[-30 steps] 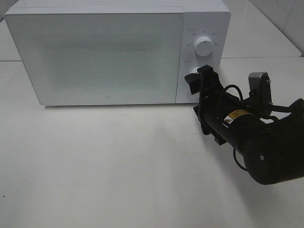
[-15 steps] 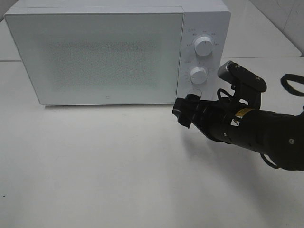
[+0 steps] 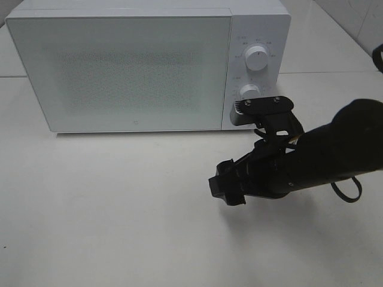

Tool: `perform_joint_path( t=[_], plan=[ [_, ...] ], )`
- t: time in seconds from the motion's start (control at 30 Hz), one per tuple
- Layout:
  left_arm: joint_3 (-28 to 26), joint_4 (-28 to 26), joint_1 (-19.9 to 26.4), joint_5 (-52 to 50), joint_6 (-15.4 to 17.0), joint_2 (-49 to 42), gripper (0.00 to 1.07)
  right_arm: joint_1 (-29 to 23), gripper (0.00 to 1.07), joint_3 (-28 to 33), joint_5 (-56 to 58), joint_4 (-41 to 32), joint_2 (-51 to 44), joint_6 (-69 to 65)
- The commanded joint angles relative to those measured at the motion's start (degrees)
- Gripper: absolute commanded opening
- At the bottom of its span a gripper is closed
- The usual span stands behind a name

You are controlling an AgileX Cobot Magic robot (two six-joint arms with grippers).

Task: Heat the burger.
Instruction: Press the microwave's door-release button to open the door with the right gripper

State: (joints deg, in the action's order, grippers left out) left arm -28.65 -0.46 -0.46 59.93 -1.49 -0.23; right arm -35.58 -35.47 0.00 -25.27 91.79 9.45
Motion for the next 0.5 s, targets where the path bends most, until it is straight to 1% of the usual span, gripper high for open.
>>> perform_joint_path(
  t=[0.03, 0.07, 0.1, 0.13, 0.17, 0.23, 0.33, 0.37, 0.43, 0.5],
  plan=[
    [0.1, -0.2, 0.0, -0.5, 0.1, -1.5, 1.01, 0.2, 0.76, -3.4, 9.2, 3.9, -0.5, 0.6],
    [0.1, -0.2, 0.0, -0.5, 0.1, -1.5, 1.01, 0.2, 0.76, -3.4, 9.2, 3.9, -0.5, 0.6],
    [0.1, -0.2, 0.0, -0.5, 0.1, -1.5, 1.01, 0.2, 0.76, -5.2, 14.4, 6.4, -0.5, 0.6],
    [0.1, -0.2, 0.0, -0.5, 0.1, -1.5, 1.01, 0.2, 0.76, -6.2, 17.3, 7.6, -0.5, 0.6],
    [0.1, -0.2, 0.0, -0.5, 0.1, -1.5, 1.01, 0.2, 0.76, -6.2, 17.3, 7.6, -0.5, 0.6],
    [0.1, -0.2, 0.0, -0.5, 0.1, -1.5, 1.01, 0.2, 0.76, -9.2, 27.4, 10.7, -0.5, 0.5],
    [0.1, -0.2, 0.0, -0.5, 0.1, -1.5, 1.01, 0.2, 0.76, -9.9, 29.1, 11.1, -0.5, 0.3],
    [0.1, -0.2, 0.0, -0.5, 0.1, -1.5, 1.01, 0.2, 0.76, -11.1, 33.3, 11.3, -0.5, 0.2],
    [0.1, -0.2, 0.0, -0.5, 0.1, -1.5, 1.01, 0.2, 0.76, -11.7, 35.1, 11.5, -0.5, 0.2],
    [0.1, -0.2, 0.0, -0.5, 0.1, -1.5, 1.01, 0.2, 0.76, -14.4, 44.5, 11.6, -0.5, -0.5]
  ],
)
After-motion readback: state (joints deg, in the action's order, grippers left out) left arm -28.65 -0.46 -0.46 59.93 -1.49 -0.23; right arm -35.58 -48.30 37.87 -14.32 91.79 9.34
